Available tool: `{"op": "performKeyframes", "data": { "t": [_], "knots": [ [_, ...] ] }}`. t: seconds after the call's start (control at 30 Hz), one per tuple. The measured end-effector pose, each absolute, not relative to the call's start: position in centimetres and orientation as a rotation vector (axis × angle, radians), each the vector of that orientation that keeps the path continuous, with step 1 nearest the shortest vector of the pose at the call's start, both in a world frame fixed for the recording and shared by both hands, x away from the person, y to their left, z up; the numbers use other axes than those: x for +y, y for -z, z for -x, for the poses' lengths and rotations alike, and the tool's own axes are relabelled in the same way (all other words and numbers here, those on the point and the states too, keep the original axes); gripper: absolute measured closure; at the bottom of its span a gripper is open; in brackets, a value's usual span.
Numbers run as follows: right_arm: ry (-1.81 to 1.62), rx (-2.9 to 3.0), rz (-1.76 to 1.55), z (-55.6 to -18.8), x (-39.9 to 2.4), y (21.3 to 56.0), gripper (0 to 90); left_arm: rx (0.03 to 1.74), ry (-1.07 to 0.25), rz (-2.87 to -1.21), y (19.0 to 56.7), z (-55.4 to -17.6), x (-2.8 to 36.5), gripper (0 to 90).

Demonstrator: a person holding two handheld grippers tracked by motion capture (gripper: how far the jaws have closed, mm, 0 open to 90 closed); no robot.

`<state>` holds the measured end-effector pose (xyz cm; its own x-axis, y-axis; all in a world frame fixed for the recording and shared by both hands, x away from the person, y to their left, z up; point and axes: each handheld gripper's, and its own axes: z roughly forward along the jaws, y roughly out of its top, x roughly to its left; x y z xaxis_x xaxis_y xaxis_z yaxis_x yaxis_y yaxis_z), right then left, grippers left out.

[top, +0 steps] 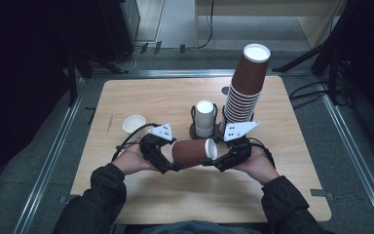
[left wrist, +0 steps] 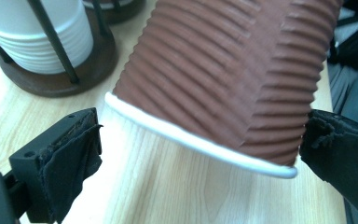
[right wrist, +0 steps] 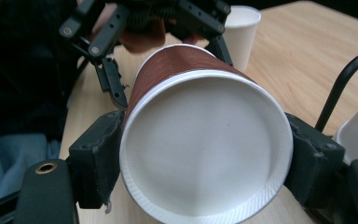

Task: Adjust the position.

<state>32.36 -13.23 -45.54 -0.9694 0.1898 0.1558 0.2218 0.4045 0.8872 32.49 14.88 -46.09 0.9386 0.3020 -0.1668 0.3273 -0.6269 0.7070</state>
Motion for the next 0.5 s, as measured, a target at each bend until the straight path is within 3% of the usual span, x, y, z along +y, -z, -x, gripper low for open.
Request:
{"op": "performKeyframes", "data": {
  "t": [0.5],
  "knots": [
    [1.827,-2.397,0.396,-32.31,-13.11,45.25,23.0,0.394,0.07,-2.215,45.66,-32.13,14.57,0.0]
  ]
}}
